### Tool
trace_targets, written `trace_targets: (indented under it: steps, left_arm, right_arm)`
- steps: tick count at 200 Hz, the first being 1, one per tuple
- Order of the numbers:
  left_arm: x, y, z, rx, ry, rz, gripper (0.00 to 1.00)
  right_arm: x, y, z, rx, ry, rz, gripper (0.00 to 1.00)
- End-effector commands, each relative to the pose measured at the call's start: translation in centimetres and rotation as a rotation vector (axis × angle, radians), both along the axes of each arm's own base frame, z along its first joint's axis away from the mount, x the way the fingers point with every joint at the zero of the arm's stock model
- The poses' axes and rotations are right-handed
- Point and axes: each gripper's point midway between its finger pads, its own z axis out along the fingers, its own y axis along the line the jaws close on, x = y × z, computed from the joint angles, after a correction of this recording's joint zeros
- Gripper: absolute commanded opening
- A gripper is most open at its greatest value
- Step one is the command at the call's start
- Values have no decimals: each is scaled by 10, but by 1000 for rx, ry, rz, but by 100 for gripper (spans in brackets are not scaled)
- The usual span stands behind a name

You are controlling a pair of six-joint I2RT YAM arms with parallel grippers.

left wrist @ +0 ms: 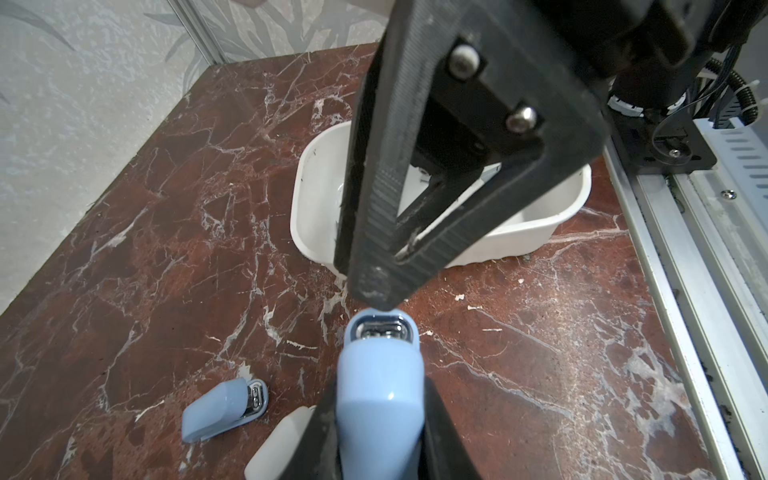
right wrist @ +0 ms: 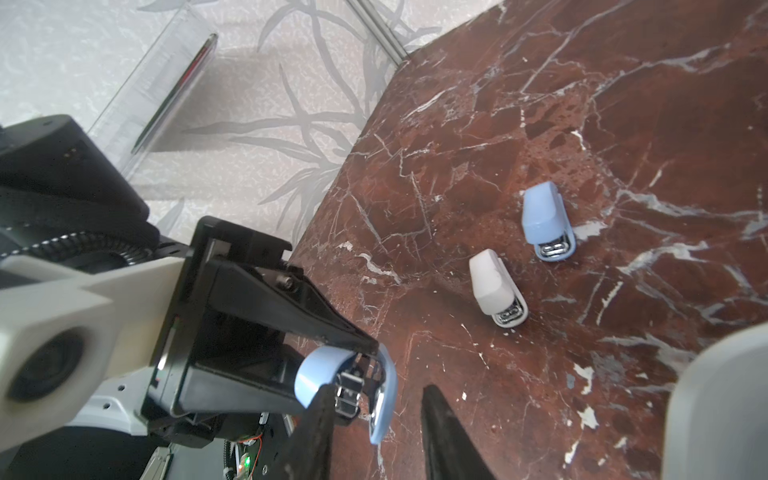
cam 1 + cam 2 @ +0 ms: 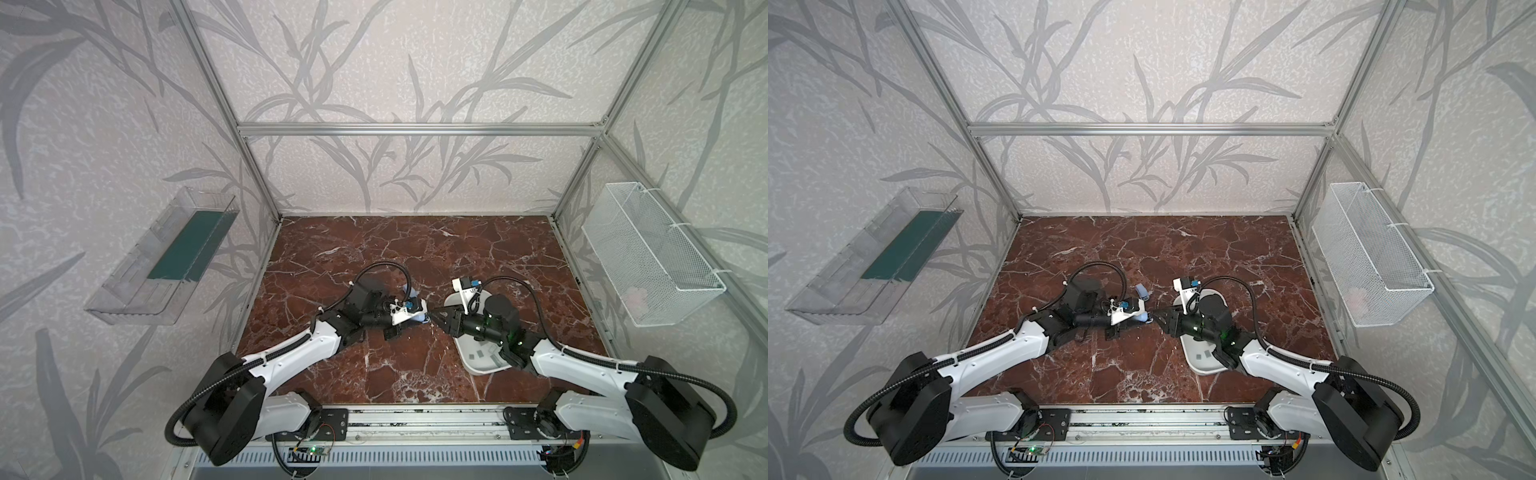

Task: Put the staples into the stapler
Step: 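Lift the stapler with left gripper while right gripper reaches toward it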

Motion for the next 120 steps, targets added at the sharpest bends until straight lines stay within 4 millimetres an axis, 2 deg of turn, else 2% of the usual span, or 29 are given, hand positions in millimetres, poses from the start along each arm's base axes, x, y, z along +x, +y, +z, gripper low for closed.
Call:
trace_targets:
  steps: [1, 23, 38, 67, 86, 106, 120]
  left_arm:
    - [-12, -3, 12, -44, 13, -50, 0]
    - [-21, -4, 15, -29, 36, -106, 0]
    - [-23, -4, 13, -2, 48, -129, 0]
    - [-26, -4, 11, 29, 75, -163, 0]
    - [-29, -5, 16, 19, 84, -175, 0]
    - [-31, -4, 18, -2, 64, -171, 0]
    - [-31, -4, 18, -13, 51, -172, 0]
  right_arm:
    - [-16, 8, 22, 11, -159, 124, 37]
    - [-29, -2, 18, -117, -341, 159, 36]
    - [-33, -12, 15, -205, -433, 169, 29]
    - [-46, -19, 13, -238, -567, 214, 25]
    - [-57, -15, 7, -239, -592, 296, 25]
    - [-39, -15, 3, -261, -505, 209, 27]
    - [-38, -8, 3, -218, -461, 220, 27]
